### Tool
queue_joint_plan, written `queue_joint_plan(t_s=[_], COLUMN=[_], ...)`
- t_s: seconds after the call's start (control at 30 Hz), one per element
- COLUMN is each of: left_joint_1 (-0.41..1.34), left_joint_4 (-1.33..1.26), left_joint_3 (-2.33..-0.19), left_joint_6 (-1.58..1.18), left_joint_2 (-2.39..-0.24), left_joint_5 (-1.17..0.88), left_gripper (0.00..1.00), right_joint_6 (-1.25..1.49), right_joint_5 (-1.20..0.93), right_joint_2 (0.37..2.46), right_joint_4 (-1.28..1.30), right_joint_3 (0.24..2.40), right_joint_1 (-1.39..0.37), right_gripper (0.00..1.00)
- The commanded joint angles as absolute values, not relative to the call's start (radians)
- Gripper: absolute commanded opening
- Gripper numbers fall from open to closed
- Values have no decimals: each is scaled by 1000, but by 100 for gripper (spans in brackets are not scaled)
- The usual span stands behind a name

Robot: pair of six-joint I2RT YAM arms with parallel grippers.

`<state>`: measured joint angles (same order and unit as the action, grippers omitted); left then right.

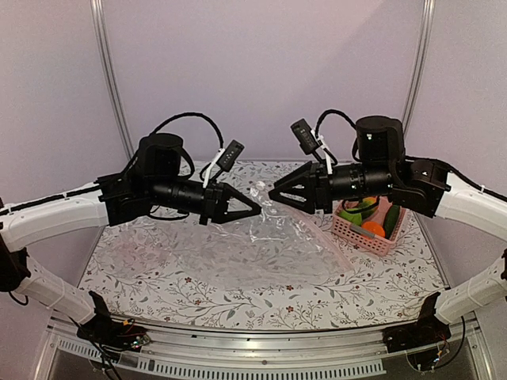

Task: Place the food in the zip-top bag and seal the zipper
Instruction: Pass from the right arm to the left, then hold the zipper from the zipper food storage bag.

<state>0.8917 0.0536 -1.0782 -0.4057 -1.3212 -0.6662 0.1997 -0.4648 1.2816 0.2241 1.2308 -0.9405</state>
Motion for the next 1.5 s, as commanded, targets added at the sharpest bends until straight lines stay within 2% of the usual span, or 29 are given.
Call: queue_joint_plan(t_s=[0.0,0.83,1.23,1.47], left_joint_1=[900,914,919,919], left_joint_4=[91,106,111,112], left_joint_3=[-1116,-1129,-1126,-1124], left_joint_6=[-406,-398,-396,-394], left_joint_2=[-1344,-1368,-1374,-1369], left_joint_5=[-696,-714,-716,-698], left_gripper=[0,0,0,0], right_joint_6=[159,116,117,119], right_joint_5=[-444,-400,-390,-387], right_joint_2=[1312,1380,1386,1384], right_joint_4=[270,291,290,289], right_joint_3=[1280,1336,1339,1334], right_joint_1=[-964,-981,-984,-984], right_gripper=[43,32,23,12])
